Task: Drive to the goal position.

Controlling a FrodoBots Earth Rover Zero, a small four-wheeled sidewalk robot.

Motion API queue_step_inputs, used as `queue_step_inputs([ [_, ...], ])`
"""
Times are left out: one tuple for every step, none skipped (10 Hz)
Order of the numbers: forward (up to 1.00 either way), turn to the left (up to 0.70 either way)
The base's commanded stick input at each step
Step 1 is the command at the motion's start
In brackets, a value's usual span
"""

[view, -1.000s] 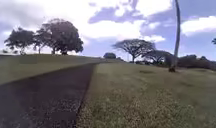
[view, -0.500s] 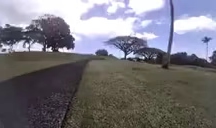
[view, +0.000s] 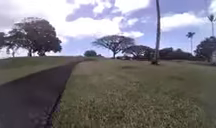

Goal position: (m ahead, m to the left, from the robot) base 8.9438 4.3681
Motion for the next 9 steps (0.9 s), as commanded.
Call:
queue_step_inputs([
  [0.7,0.0],
  [0.7,0.0],
  [0.7,0.0],
  [0.7,0.0],
  [0.7,0.0],
  [0.7,0.0],
  [0.7,0.11],
  [0.7,0.35],
  [0.7,0.35],
])
